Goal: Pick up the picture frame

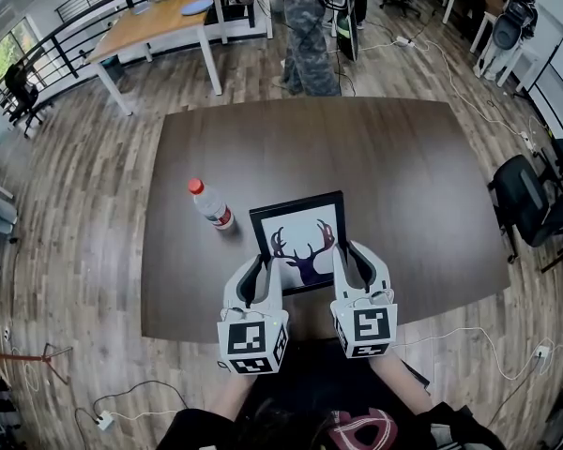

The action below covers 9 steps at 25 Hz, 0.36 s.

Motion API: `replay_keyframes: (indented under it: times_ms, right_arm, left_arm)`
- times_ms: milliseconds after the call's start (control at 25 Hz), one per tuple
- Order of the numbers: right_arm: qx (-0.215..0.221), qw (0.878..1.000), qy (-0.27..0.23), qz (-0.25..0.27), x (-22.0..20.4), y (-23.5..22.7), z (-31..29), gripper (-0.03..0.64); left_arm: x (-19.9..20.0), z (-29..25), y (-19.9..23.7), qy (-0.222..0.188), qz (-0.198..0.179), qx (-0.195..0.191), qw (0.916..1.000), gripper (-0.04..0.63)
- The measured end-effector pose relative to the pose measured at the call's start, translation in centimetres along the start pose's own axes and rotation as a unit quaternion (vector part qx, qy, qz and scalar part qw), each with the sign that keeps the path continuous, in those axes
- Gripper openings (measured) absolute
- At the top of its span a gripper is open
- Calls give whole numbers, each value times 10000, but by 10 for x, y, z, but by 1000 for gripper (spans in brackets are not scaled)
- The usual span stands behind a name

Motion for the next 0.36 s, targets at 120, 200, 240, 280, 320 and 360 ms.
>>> replay_keyframes:
  times_ms: [120, 200, 240, 280, 320, 360]
  right_arm:
    - [18, 10000, -13, 15, 1, 0, 0, 72]
    - [24, 10000, -14, 12, 2, -1, 0, 72]
    - [26, 10000, -15, 13, 3, -1, 0, 72]
    - [27, 10000, -18, 15, 3, -1, 0, 72]
    - [29, 10000, -23, 18, 4, -1, 0, 72]
    - [30, 10000, -29, 22, 4, -1, 0, 72]
  left_arm:
    - [1, 1, -1, -1, 9, 23, 10000, 84]
    - [2, 1, -1, -6, 3, 31, 10000, 84]
    - [2, 1, -1, -11, -4, 34, 10000, 84]
    - [3, 1, -1, -16, -10, 36, 10000, 84]
    - [4, 1, -1, -23, -17, 37, 10000, 84]
    - [4, 1, -1, -30, -23, 37, 10000, 84]
Point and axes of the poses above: the fingertips, and each gripper's own axes: z backward along the fingers, y to its left, x out of its top, the point moved 8 cm from there along z, backward along the fingers, and after that the axes turned 8 degrees about -x, right-handed, at the moved point
